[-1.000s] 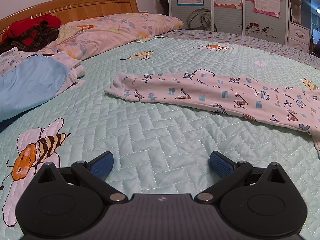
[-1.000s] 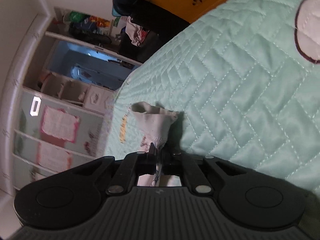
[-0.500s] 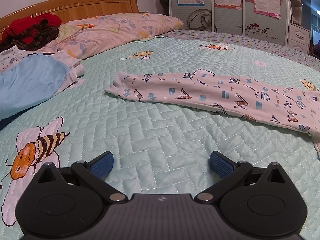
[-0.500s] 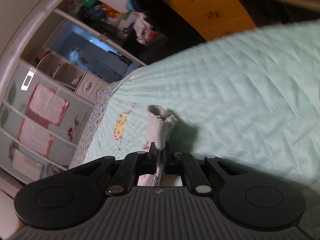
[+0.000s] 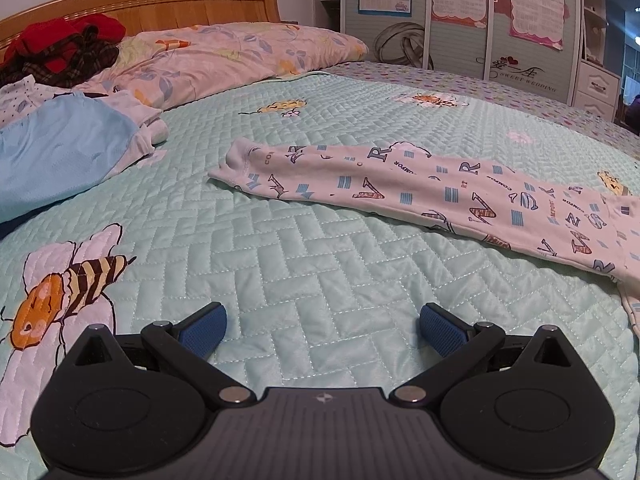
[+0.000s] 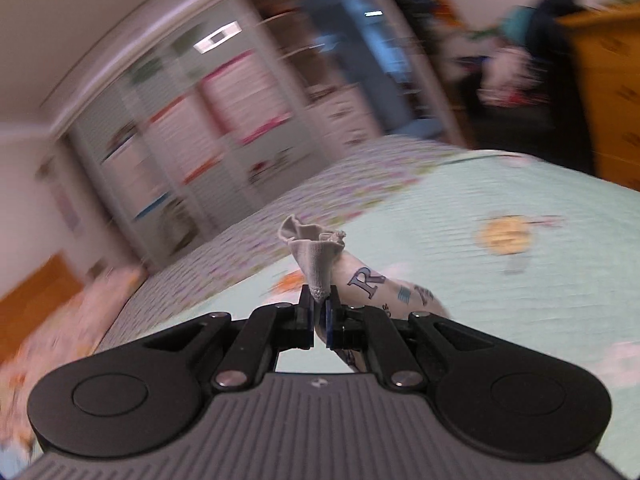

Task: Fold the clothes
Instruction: 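Lift the held cuff with the right gripper and carry it across the garment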

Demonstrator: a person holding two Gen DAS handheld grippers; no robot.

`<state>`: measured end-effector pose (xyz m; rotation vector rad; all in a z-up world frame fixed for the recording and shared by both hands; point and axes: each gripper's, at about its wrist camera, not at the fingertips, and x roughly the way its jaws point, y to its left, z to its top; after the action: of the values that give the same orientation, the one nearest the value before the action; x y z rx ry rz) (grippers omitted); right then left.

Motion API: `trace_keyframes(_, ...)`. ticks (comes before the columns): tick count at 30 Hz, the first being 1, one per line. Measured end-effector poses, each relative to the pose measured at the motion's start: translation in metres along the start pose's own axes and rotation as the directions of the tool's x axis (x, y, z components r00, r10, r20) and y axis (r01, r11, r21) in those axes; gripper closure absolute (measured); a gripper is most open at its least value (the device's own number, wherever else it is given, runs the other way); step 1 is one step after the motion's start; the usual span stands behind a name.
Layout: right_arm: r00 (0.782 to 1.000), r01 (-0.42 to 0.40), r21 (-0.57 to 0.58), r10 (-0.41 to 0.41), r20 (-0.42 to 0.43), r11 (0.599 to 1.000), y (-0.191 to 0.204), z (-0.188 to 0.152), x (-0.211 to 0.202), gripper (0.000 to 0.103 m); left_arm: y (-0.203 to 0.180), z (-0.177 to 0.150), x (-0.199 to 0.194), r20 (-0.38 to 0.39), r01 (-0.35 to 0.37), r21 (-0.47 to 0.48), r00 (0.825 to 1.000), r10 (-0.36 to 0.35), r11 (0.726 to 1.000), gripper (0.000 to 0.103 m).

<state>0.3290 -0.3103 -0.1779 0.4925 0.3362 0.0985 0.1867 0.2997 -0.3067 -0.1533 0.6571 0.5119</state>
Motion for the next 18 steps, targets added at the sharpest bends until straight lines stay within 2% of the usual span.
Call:
trace_keyframes(3,0.996,-0.064,-0.071,0.060,-0.061,0.995,0.066,-0.034,0.018,0.097,0.001,0.000,0.000,0.001,0.006,-0.007,1.000,-0.006,1.000,0.000)
trace_keyframes(8,0.975,-0.113,-0.130,0.084,-0.207,0.985,0.143,-0.123,0.052,0.097,0.004,0.000,0.001,0.003,0.020,-0.024,1.000,-0.020,1.000,0.000)
trace_keyframes(12,0.961,-0.098,-0.116,0.064,-0.270,0.988,0.171,-0.167,0.069,0.097,0.006,-0.001,0.002,0.007,0.029,-0.036,1.000,-0.029,0.999,0.000)
trace_keyframes(18,0.952,-0.099,-0.127,0.057,-0.301,0.987,0.189,-0.191,0.070,0.097,0.007,-0.002,0.002,0.009,0.035,-0.043,0.999,-0.035,0.998,0.000)
